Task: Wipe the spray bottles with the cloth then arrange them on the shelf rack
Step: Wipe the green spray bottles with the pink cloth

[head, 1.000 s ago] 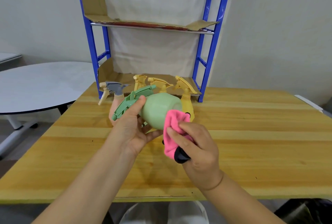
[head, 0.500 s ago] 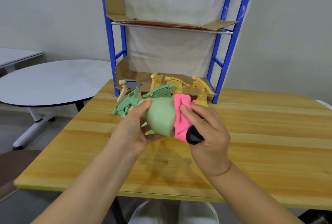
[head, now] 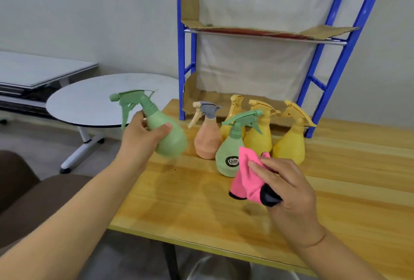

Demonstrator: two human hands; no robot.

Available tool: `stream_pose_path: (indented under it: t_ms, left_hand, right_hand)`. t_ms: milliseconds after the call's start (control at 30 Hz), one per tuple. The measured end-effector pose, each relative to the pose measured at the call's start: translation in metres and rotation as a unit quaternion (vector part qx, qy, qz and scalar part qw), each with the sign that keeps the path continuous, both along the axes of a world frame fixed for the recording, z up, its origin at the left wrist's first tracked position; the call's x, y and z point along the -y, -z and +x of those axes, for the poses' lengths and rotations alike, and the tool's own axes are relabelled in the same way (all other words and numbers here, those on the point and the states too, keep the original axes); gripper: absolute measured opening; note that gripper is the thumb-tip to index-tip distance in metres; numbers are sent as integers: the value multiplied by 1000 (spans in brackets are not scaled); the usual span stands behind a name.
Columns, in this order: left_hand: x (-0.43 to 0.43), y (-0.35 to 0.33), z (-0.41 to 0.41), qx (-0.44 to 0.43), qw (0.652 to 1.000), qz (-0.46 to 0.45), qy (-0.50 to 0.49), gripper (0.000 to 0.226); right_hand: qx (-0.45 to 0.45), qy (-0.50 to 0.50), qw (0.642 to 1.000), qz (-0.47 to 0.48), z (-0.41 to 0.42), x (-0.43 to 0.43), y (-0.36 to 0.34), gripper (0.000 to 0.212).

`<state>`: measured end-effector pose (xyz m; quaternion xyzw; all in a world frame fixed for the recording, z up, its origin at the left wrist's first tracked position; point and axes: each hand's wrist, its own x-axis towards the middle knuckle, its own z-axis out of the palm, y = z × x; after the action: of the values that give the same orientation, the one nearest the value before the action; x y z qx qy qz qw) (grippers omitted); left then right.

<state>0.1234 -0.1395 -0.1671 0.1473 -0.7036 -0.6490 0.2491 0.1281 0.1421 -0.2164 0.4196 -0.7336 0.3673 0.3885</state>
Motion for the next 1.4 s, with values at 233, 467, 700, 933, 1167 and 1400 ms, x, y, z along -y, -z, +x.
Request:
stream_pose_path:
  t_ms: [233, 467, 700, 933, 1167, 1400]
  left_hand:
    - [38, 21, -33, 96, 979, -177, -36, 48]
    - [43, 36, -39, 104, 976, -188, -24, 46]
    - [30, 43, -36, 122, 973, -171, -97, 53]
    - [-62, 28, -3, -58, 977, -204, -32, 23]
    - [-113, 31, -44, -2, 970, -184, 160, 36]
    - [-133, 30, -53, 0, 976, -194, 101, 15]
  right_hand:
    - [35, 21, 998, 42, -1, -12, 7, 51]
    - [41, 59, 996, 54, -3, -16, 6, 48]
    - [42, 77, 995, 53, -7, -23, 11, 46]
    - [52, 80, 994, 44, -12, -40, 12, 73]
    - [33, 89, 995, 12, -1, -62, 2, 33]
    - [45, 142, 989, -7, 7, -98, 7, 44]
